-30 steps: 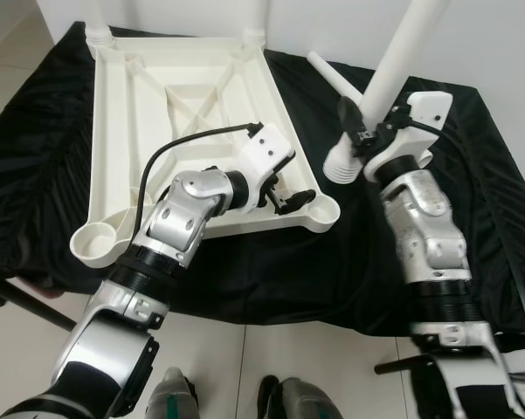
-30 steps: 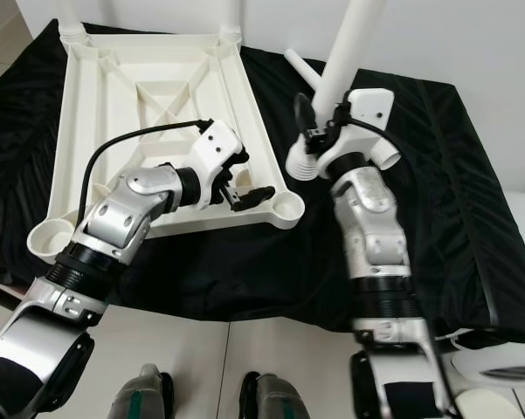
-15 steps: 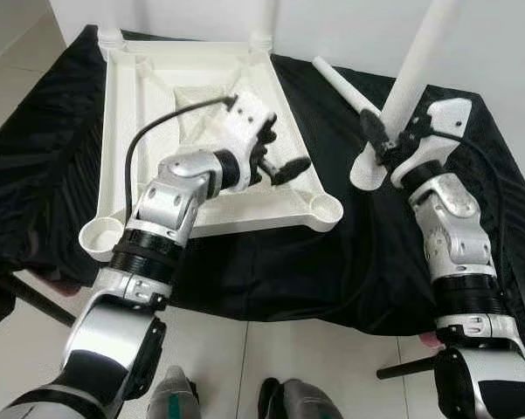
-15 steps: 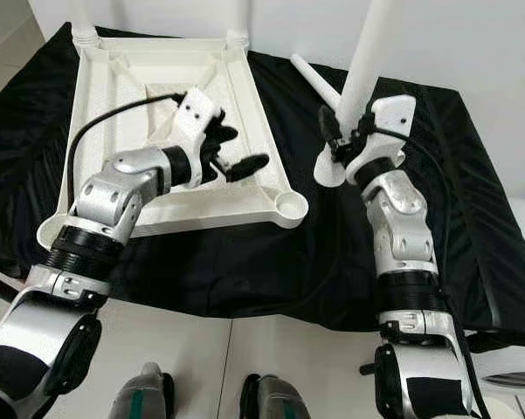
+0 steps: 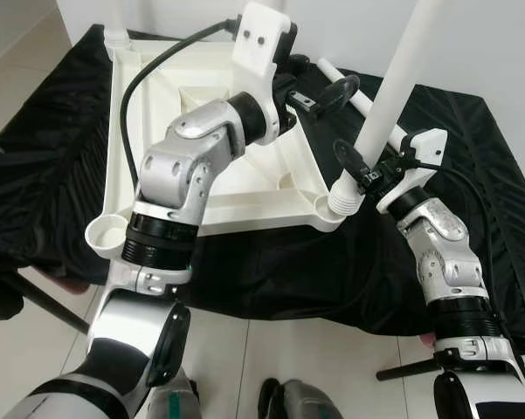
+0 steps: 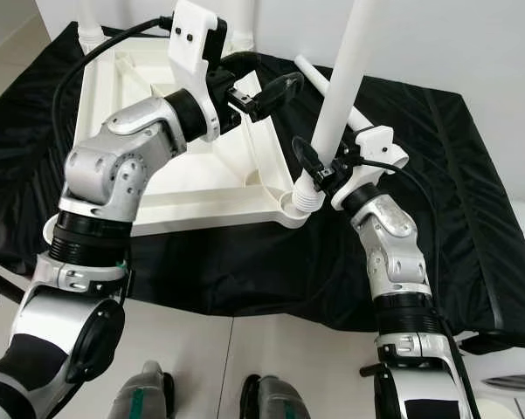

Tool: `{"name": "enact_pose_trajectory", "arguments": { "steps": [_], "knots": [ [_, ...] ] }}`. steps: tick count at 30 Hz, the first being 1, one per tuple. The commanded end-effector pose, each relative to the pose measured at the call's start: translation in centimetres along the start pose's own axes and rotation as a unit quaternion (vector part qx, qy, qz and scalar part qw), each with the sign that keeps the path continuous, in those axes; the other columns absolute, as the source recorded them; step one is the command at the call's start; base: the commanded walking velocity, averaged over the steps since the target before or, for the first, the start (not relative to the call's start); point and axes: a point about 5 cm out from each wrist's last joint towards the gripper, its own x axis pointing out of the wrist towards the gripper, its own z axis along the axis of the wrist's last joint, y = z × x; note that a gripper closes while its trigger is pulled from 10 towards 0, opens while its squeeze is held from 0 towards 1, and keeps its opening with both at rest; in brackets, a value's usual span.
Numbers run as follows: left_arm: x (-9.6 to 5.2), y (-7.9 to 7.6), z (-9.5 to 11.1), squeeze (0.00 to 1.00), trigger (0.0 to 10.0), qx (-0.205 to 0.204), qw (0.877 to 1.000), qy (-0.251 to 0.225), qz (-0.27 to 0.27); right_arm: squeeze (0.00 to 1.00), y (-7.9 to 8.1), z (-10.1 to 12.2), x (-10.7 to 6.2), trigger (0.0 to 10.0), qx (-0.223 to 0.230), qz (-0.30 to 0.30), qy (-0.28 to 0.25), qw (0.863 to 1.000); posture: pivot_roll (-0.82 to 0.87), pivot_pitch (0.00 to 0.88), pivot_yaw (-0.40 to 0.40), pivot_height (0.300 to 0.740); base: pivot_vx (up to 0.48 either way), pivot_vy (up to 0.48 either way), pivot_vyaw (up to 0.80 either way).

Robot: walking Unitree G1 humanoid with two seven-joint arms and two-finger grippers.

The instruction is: Building children table

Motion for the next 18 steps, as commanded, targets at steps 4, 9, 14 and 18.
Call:
{"name": "enact_pose_trajectory", "arguments": {
  "steps": [4,9,14,18],
  "knots": [
    [1.2,-1.6,0.4,0.0,10.0,-0.003,0.999,0.0,-0.043,0.0,0.0,0.7,0.3,10.0,-0.007,0.027,-0.004,1.0,0.06,0.027,-0.11,0.74,0.0,0.0,0.0],
    [1.6,-2.3,0.2,0.0,10.0,-0.016,0.997,0.005,-0.073,0.0,0.4,0.9,0.8,10.0,-0.014,0.048,-0.004,0.999,0.05,0.026,-0.106,0.74,0.0,0.0,0.0],
    [2.0,-2.6,-0.3,0.0,10.0,-0.014,0.996,0.025,-0.08,0.0,0.8,1.5,1.5,10.0,-0.02,0.067,-0.012,0.998,0.05,0.021,-0.101,0.74,0.0,0.0,0.0],
    [2.2,-2.8,-0.4,0.0,10.0,-0.016,0.996,0.031,-0.083,0.0,1.3,1.6,1.7,10.0,-0.022,0.081,-0.014,0.996,0.06,0.017,-0.096,0.74,0.0,0.0,0.0]
  ]
}}
